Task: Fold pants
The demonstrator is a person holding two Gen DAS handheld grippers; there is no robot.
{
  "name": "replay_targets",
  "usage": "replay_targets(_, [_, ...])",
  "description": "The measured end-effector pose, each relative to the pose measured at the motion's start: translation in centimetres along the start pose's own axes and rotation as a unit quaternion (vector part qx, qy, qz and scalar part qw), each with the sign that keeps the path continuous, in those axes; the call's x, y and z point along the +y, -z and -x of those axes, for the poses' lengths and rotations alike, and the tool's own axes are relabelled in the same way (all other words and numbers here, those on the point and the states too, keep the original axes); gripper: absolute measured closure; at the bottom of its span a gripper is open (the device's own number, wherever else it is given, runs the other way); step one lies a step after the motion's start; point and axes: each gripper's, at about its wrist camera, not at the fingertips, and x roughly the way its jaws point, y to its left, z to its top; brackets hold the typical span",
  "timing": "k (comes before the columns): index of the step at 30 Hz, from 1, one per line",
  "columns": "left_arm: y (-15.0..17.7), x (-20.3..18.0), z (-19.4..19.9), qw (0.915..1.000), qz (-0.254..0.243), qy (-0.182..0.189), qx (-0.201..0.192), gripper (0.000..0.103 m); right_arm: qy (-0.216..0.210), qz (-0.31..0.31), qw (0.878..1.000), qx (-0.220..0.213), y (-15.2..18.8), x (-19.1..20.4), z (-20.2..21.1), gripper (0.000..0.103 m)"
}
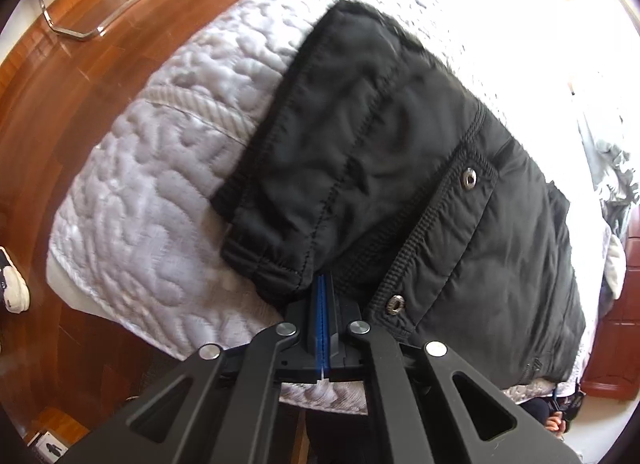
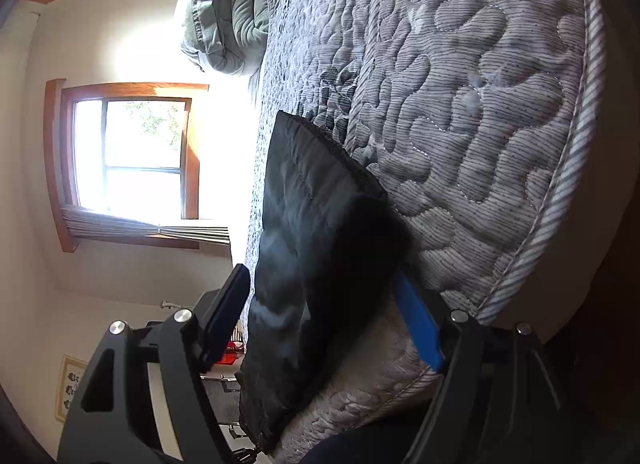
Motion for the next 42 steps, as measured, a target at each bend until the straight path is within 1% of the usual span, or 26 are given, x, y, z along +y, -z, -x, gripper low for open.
replay_targets(2, [-0.4, 1.0, 0.8, 0.9996, 0.018, 0.018, -0.012, 0.103, -0.003, -0.002, 1.0, -0.001, -0.1, 0.2, -0.5, 0.025])
replay_targets(3, [-0.4, 1.1, 0.8, 0.9996, 0.016, 0.021, -0.011, 0.103, -0.004, -0.003, 1.0, 0.0, -0.1, 0.1, -0.6, 0.025])
replay_targets(5, [-0.2, 0.2, 0.5, 0.9999, -0.007, 0.011, -0.004, 0.103, -0.009, -0.008, 1.0, -0.005, 0.0, -0.2, -0.5, 0.025])
replay_targets(8, [0.1, -0.8, 0.2, 0.9994, -0.023, 0.025, -0.011, 0.103, -0.018, -0.018, 1.0, -0.013, 0.1, -0.9, -0.4, 0.025])
replay_targets(9, [0.3, -1.0, 0.1, 0.9991, -0.027, 0.03, -0.016, 0.102, -0.022, -0.017, 0.999, -0.016, 0.1, -0.9, -0.5, 0.025])
replay_targets(11, [0.6, -1.2, 0.2, 0.9984, -0.027, 0.041, -0.029, 0.091, -0.027, -0.013, 0.999, -0.018, 0.0, -0.8, -0.7, 0.025])
replay_targets(13, [1.1, -1.9, 0.5, 0.998, -0.032, 0.039, -0.039, 0.091, -0.031, -0.008, 0.999, -0.019, 0.0, -0.7, -1.0, 0.024])
replay_targets(15, [0.7, -2.1, 0.6, 0.9977, -0.029, 0.038, -0.048, 0.091, -0.037, -0.004, 0.999, -0.019, -0.1, -0.6, -1.3, 0.024])
replay_targets(17, [0.2, -2.0, 0.7, 0.9982, -0.021, 0.03, -0.047, 0.091, -0.038, 0.006, 0.999, -0.019, -0.1, -0.5, -1.5, 0.025])
replay_targets(18, [-0.2, -2.1, 0.6, 0.9984, -0.018, 0.028, -0.045, 0.088, -0.037, 0.011, 0.999, -0.019, -0.1, -0.5, -1.5, 0.027])
replay_targets(19, [-0.3, -1.8, 1.0, 0.9984, -0.017, 0.029, -0.046, 0.085, -0.038, 0.014, 0.999, -0.019, 0.1, -0.6, -1.5, 0.028])
replay_targets(21, [-0.1, -1.6, 1.6, 0.9976, -0.014, 0.04, -0.055, 0.061, -0.041, 0.01, 0.999, -0.019, -0.1, -0.9, -1.6, 0.033])
replay_targets(22, [0.3, -1.7, 2.0, 0.9971, -0.014, 0.047, -0.059, 0.057, -0.042, 0.01, 0.999, -0.02, -0.1, -0.8, -1.7, 0.033])
replay_targets(23, [0.6, -2.0, 2.2, 0.9966, -0.017, 0.051, -0.062, 0.049, -0.041, 0.014, 0.999, -0.02, -0.1, -0.8, -1.8, 0.033])
replay_targets(24, [1.0, -2.2, 2.4, 0.9963, -0.022, 0.053, -0.064, 0.043, -0.037, 0.019, 0.999, -0.02, -0.1, -0.7, -1.9, 0.034])
replay_targets(25, [1.4, -2.0, 2.8, 0.996, -0.028, 0.053, -0.067, 0.042, -0.031, 0.026, 0.999, -0.018, -0.1, -0.5, -2.1, 0.037])
replay_targets(26, [1.6, -2.2, 2.9, 0.9956, -0.033, 0.053, -0.07, 0.039, -0.026, 0.032, 0.999, -0.015, -0.1, -0.3, -2.4, 0.051])
replay_targets(27, [2.0, -2.4, 3.0, 0.9953, -0.035, 0.054, -0.073, 0.035, -0.022, 0.033, 0.999, -0.01, -0.1, -0.4, -2.7, 0.073])
replay_targets(28, [2.4, -2.5, 3.0, 0.995, -0.038, 0.051, -0.078, 0.032, -0.022, 0.029, 0.999, -0.007, -0.2, -0.5, -2.8, 0.081])
replay_targets(29, [2.6, -2.8, 3.0, 0.9948, -0.041, 0.043, -0.083, 0.028, -0.02, 0.029, 0.999, -0.009, -0.2, -0.5, -2.8, 0.084])
replay_targets(31, [3.2, -3.4, 2.9, 0.9941, -0.047, 0.034, -0.091, 0.026, -0.013, 0.04, 0.999, -0.014, 0.0, 0.2, -2.6, 0.087])
replay_targets(34, [4.0, -4.1, 3.0, 0.9922, -0.056, 0.022, -0.109, 0.02, 0.001, 0.062, 0.998, -0.021, 0.3, 2.0, -2.3, 0.09])
replay_targets(38, [4.7, -4.4, 3.2, 0.9895, -0.059, 0.014, -0.131, 0.014, 0.023, 0.111, 0.993, -0.03, 1.0, 5.8, -1.8, 0.091])
replay_targets(42, [5.0, -4.0, 3.3, 0.9879, -0.053, 0.018, -0.144, 0.013, 0.045, 0.167, 0.984, -0.039, 2.0, 10.3, -1.5, 0.091])
